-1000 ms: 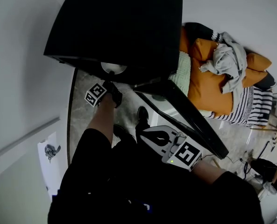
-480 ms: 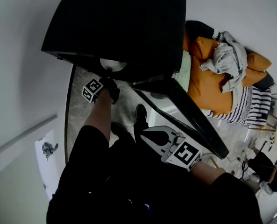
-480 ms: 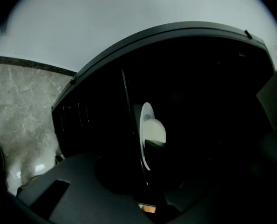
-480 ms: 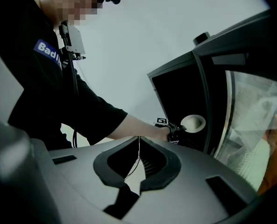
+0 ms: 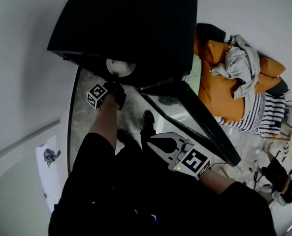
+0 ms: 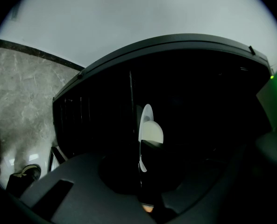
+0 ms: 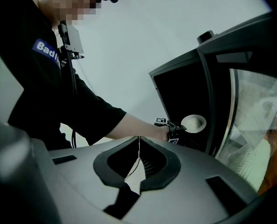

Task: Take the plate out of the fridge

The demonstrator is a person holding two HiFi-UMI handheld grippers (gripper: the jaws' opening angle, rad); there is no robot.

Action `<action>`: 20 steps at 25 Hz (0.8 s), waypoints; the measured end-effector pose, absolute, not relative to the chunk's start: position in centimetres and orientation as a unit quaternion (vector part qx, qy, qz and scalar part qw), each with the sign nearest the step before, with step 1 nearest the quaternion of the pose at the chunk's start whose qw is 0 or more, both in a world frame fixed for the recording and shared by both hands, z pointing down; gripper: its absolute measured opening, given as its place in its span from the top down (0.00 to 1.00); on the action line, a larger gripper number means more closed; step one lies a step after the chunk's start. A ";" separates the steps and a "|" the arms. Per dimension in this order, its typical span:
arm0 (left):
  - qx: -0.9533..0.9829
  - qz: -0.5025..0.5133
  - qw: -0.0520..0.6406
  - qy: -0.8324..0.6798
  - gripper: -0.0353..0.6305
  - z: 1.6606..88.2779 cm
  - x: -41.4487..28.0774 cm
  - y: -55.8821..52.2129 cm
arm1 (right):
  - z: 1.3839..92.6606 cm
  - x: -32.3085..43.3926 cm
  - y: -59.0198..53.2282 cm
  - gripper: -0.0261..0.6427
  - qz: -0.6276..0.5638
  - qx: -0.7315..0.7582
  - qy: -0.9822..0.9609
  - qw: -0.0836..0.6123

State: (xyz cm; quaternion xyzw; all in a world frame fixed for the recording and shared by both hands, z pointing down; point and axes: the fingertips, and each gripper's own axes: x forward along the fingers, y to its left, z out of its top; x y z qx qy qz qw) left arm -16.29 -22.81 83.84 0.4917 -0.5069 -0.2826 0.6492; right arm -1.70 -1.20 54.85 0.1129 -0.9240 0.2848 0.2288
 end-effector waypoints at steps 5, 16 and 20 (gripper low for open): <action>0.491 -0.311 0.644 -0.497 0.93 83.5 -16.3 -22.5 | 54.8 -1.5 -0.8 0.94 0.286 0.112 -0.922 0.236; 0.516 -0.332 0.613 -0.498 0.93 82.2 -16.7 -22.3 | 55.2 -1.2 -0.2 0.94 0.281 0.115 -0.921 0.245; 0.525 -0.340 0.601 -0.498 0.93 81.8 -17.1 -21.8 | 55.3 -0.9 -0.2 0.94 0.283 0.121 -0.914 0.263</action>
